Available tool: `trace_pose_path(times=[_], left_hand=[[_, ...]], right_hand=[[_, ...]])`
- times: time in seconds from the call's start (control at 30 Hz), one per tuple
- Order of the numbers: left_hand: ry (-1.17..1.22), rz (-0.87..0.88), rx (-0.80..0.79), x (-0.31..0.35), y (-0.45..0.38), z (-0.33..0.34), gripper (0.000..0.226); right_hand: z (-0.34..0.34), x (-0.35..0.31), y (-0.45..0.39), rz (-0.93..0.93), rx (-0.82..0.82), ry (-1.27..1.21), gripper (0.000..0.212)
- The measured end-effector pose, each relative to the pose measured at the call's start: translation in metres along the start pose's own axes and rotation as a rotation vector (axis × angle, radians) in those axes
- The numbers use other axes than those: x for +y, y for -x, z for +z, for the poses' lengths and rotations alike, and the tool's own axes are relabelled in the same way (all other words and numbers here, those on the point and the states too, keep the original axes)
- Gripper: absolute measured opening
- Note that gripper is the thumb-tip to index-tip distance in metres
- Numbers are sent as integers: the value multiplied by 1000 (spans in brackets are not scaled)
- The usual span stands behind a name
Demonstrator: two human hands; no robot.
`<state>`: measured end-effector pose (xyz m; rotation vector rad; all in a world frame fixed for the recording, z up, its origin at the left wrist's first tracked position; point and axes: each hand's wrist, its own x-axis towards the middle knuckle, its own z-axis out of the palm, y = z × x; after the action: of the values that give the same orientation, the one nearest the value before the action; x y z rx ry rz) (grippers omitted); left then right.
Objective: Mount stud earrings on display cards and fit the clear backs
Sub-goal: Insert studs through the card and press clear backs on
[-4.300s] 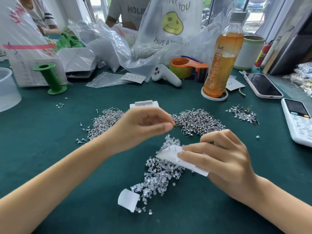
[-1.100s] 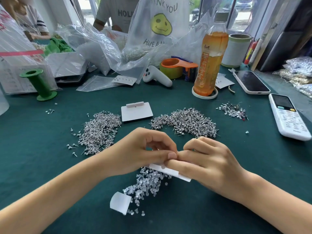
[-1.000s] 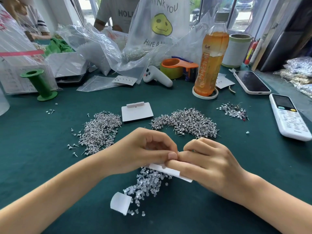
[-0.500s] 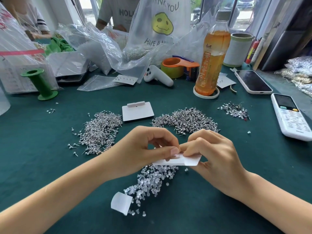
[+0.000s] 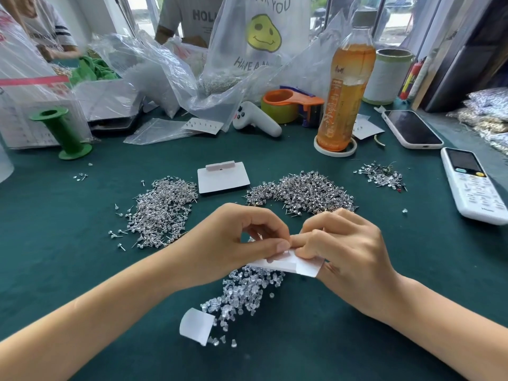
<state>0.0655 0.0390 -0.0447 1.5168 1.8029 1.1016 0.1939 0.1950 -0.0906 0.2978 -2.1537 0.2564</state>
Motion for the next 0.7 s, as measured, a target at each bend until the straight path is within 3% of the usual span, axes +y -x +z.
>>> trace_pose_path(times=[0.47, 0.7], left_hand=[[-40, -10, -19, 3, -3, -5, 3], [98, -107, -68, 8, -7, -11, 7]], right_hand=[[-4, -1, -3, -48, -18, 60, 22], [-7, -5, -7, -101, -6, 104, 30]])
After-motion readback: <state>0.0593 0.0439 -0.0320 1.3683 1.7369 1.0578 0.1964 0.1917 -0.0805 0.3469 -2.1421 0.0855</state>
